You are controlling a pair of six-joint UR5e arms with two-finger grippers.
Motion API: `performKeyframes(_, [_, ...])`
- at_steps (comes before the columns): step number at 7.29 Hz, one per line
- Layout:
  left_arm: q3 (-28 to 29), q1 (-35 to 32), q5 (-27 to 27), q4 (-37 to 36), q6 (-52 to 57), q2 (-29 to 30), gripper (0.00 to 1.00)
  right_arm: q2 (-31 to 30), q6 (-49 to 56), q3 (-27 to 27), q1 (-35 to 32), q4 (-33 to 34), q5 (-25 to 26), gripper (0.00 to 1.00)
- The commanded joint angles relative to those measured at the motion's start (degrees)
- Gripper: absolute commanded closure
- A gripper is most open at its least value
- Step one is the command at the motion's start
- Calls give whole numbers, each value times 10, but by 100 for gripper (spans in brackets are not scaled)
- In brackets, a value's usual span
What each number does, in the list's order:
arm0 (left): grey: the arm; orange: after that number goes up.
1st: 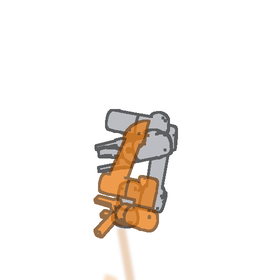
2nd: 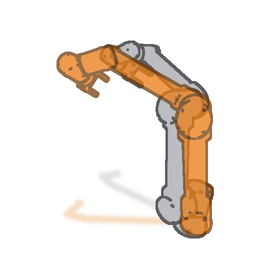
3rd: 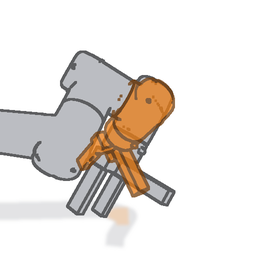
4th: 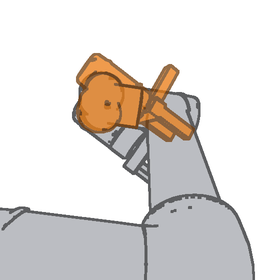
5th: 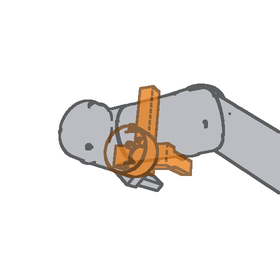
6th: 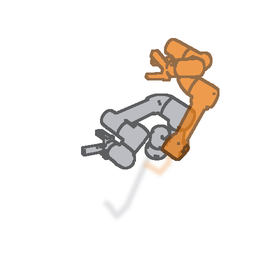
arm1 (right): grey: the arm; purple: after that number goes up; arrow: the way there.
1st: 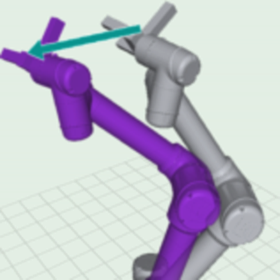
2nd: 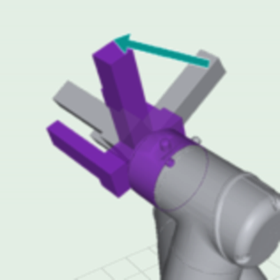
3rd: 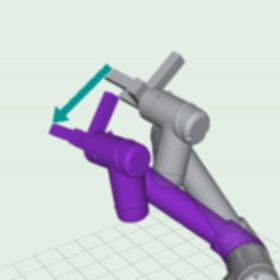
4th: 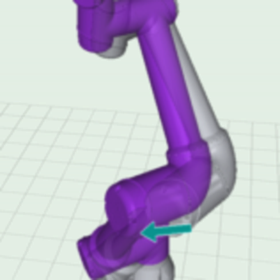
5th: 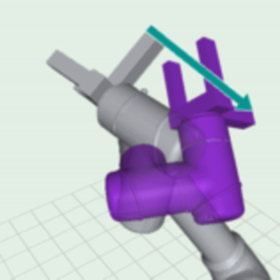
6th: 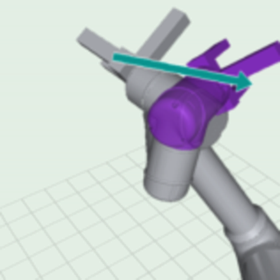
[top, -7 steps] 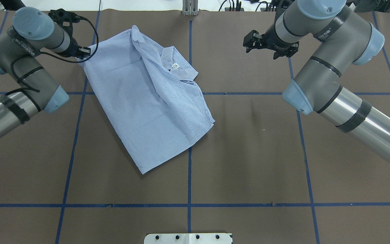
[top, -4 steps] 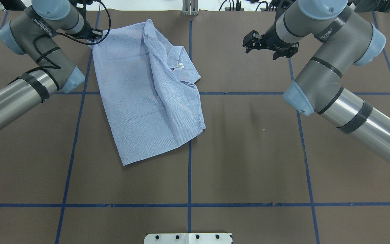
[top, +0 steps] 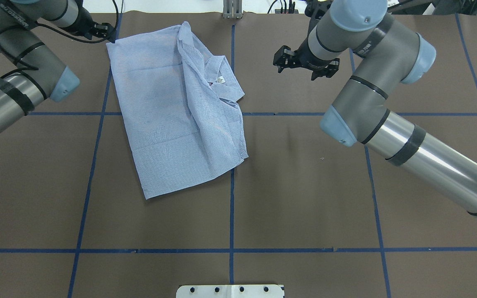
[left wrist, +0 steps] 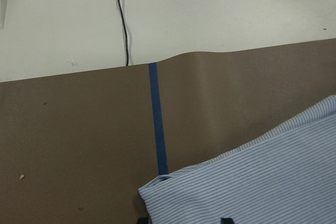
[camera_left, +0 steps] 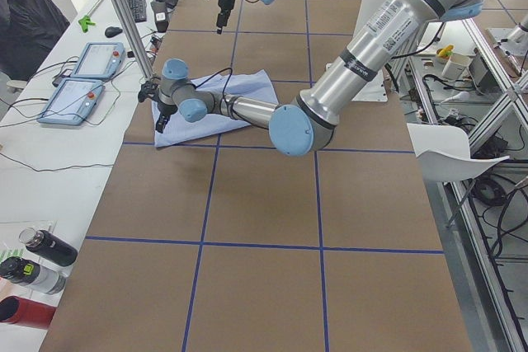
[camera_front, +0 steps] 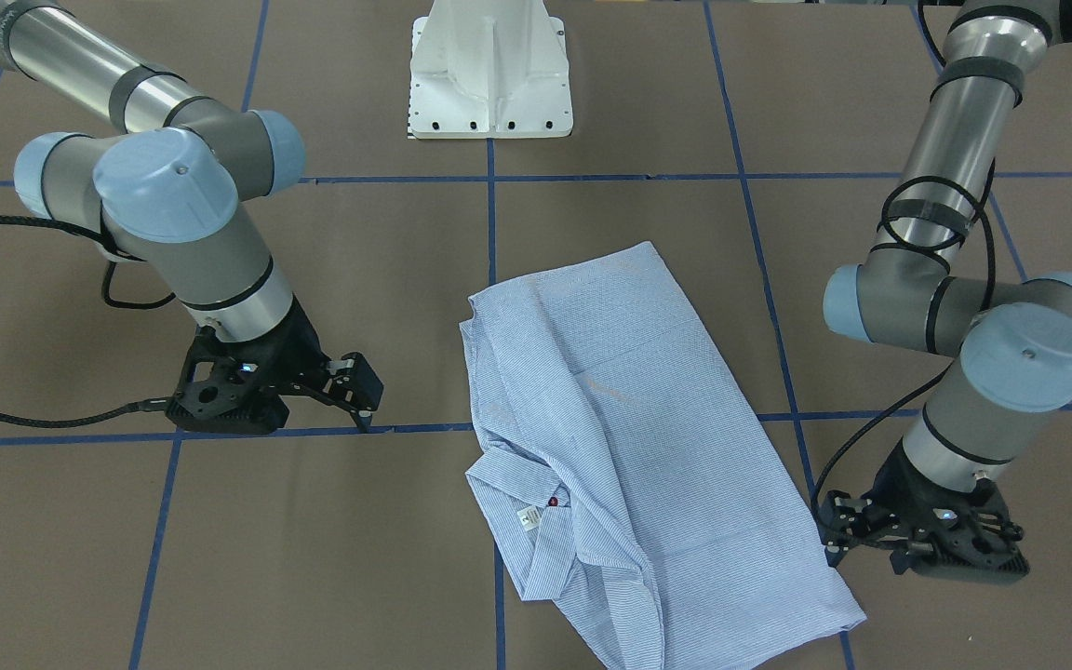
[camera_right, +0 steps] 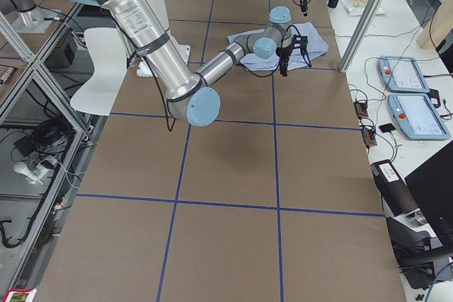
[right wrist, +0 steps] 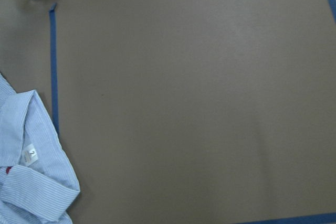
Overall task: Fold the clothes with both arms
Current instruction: 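Reach the right gripper across to the collar of the folded shirt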
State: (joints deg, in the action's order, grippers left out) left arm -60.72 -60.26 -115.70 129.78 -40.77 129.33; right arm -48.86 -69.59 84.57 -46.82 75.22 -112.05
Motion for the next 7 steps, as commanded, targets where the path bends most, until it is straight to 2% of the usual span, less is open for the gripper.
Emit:
performKeyframes(1, [-69,-6,-26,-1,10,-50,0,48,-50,-25,31,-5,53,0])
performKeyframes(2, [-76,-6,-26,-1,10,-53,0,58,-55,-24,45,-6,63,0])
performKeyframes(3, [-97,-6,-28,-1,10,-73,0,54,-107,-16,65,-37,140,0])
performKeyframes(4, [-112,-6,-30,-1,9,-83,0,54,-110,-20,78,-68,149,1])
performKeyframes(5, [-113,-6,-31,-1,9,-84,0,54,-46,-21,74,-73,148,0])
performKeyframes(7, [-113,-6,-32,-1,9,-85,0,64,11,-30,72,-76,151,0])
